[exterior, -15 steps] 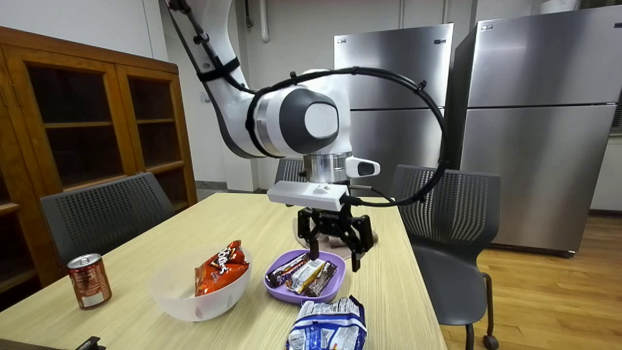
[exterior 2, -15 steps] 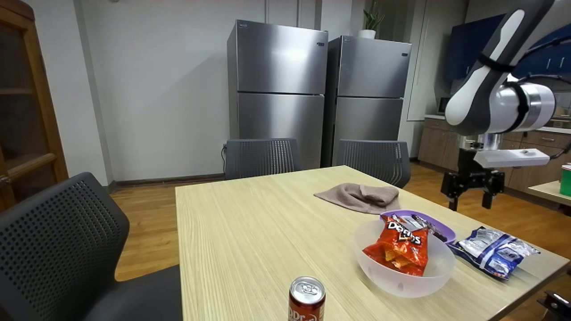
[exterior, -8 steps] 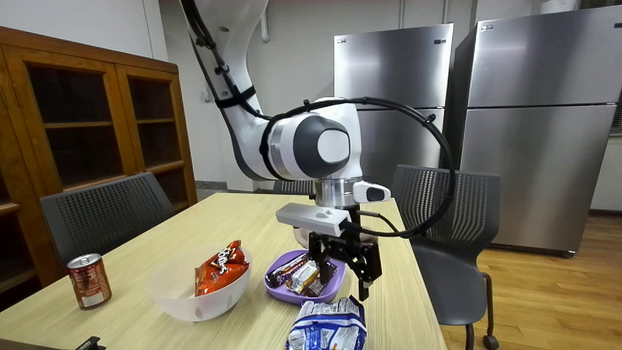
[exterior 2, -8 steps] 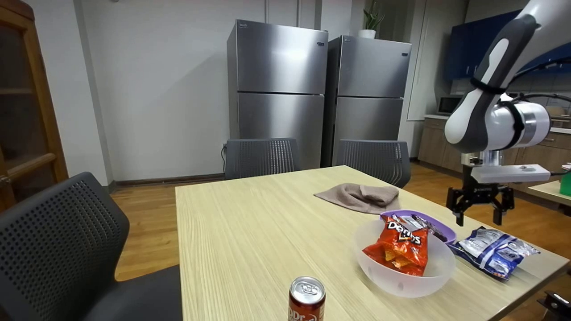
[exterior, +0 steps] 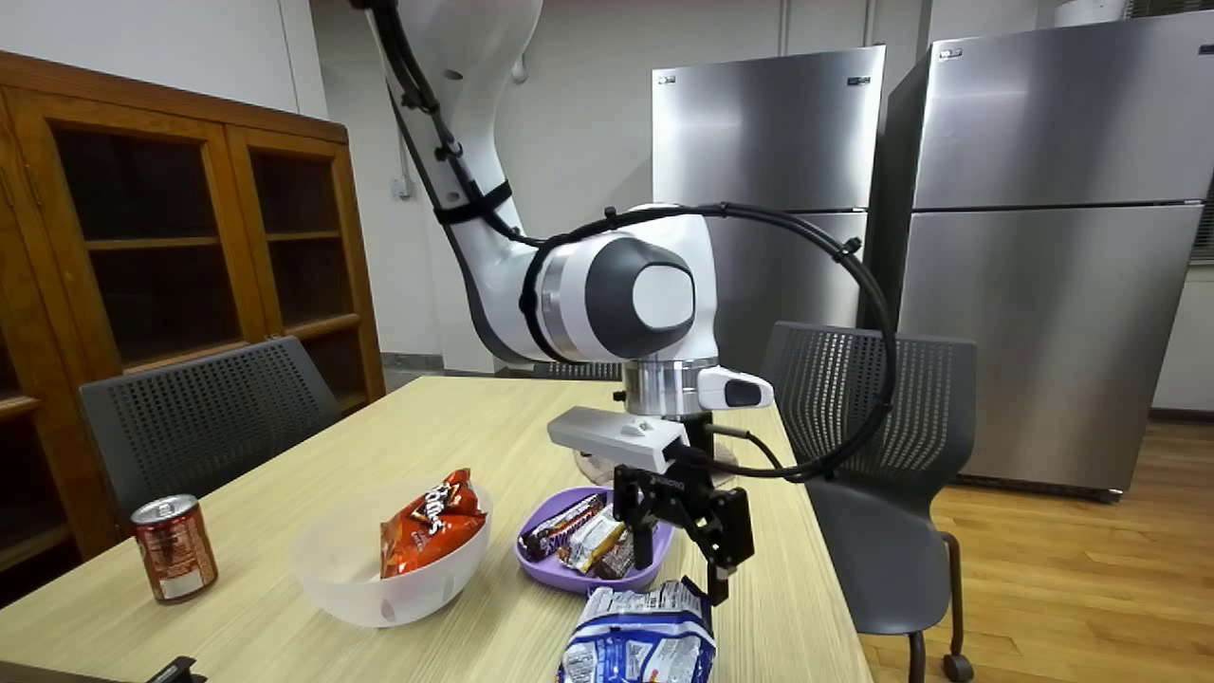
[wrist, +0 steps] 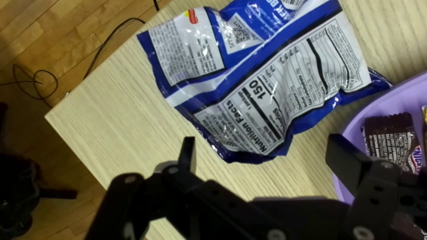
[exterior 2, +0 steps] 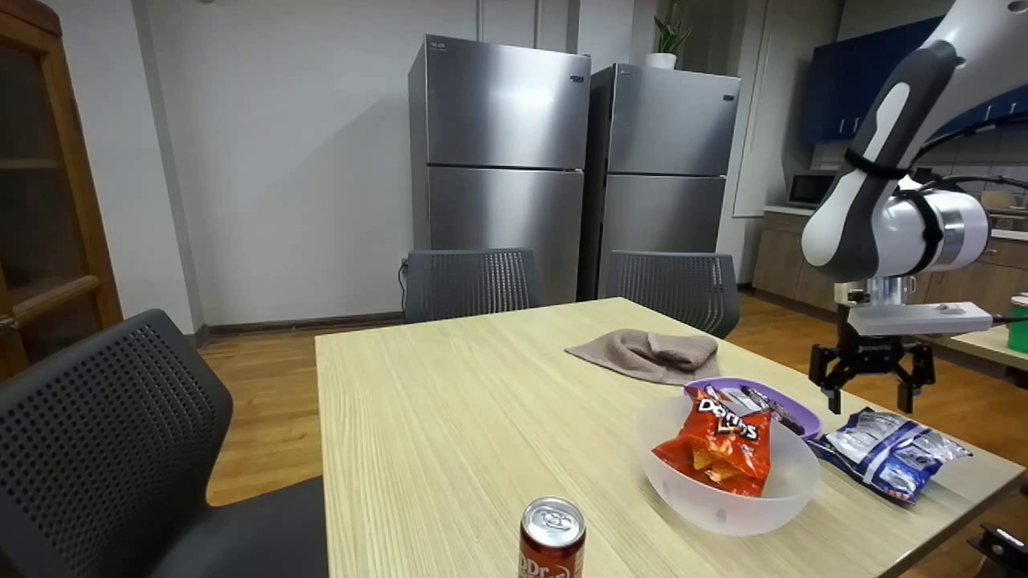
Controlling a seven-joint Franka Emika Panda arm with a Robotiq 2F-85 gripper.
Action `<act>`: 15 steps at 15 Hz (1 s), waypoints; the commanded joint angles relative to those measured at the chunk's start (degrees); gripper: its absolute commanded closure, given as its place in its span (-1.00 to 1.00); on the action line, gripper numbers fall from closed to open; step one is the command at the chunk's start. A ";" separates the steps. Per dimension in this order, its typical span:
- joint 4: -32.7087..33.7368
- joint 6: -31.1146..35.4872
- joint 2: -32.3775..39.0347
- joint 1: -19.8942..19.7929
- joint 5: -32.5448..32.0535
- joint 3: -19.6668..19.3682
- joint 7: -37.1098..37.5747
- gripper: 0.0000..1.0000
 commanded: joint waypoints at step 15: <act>5.17 -3.50 4.67 -0.27 -0.09 0.49 3.65 -0.31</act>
